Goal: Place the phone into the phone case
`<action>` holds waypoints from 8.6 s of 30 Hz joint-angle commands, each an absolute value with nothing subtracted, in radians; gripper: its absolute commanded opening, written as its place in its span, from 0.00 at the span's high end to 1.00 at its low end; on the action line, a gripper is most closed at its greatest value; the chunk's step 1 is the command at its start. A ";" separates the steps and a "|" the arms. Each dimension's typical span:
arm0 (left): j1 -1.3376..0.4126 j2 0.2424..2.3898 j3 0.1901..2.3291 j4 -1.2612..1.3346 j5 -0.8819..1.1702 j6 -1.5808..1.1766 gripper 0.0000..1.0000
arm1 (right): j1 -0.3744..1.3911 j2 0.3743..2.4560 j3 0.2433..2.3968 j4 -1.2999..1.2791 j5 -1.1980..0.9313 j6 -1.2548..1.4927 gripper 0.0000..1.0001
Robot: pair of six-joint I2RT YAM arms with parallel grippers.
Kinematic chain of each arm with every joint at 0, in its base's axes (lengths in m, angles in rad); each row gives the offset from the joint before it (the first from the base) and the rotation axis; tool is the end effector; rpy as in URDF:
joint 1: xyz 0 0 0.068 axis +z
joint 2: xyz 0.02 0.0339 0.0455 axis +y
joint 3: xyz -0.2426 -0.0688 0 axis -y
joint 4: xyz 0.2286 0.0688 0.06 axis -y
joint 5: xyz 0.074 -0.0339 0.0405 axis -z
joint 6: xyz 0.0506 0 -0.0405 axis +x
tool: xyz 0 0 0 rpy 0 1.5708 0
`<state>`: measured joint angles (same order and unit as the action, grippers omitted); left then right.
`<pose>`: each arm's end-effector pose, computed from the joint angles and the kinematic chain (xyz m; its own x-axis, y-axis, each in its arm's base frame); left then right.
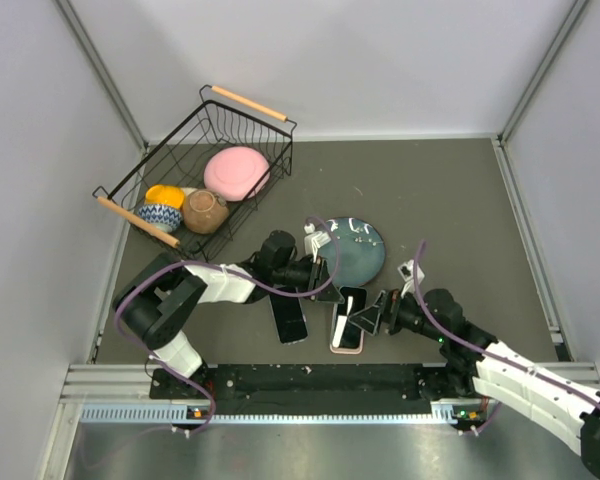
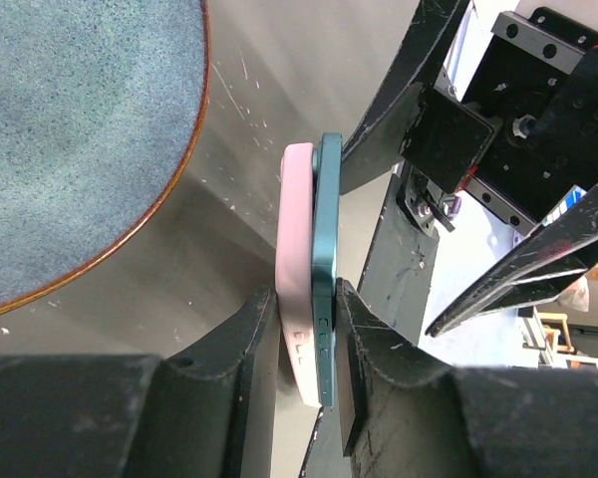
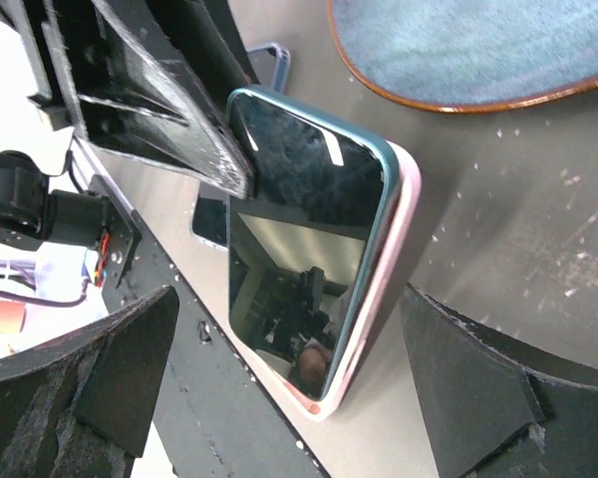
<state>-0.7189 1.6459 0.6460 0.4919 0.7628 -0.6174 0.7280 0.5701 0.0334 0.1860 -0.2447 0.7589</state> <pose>0.2094 -0.2297 0.1417 -0.8371 0.1764 -0.5178 0.5467 0.3049 -0.7799 0.1102 0.1146 0.1368 -0.7472 0.2283 -0.6242 -0.4152 0.5730 0.7066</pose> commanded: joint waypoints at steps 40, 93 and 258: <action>-0.683 1.631 0.469 1.089 0.845 -0.911 0.52 | 0.719 0.963 -0.006 0.798 -0.383 0.678 0.87; -0.752 1.384 0.497 1.079 1.105 -0.841 0.61 | 0.718 0.687 -0.005 1.049 -0.396 0.414 0.98; -1.112 1.299 0.305 0.759 -0.267 -0.354 0.59 | 0.994 1.388 0.078 0.865 0.278 0.733 0.19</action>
<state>-1.1118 1.3193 0.3027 0.7319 -0.2630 -0.3462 0.9787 1.3659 0.1421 1.1889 0.2802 0.8349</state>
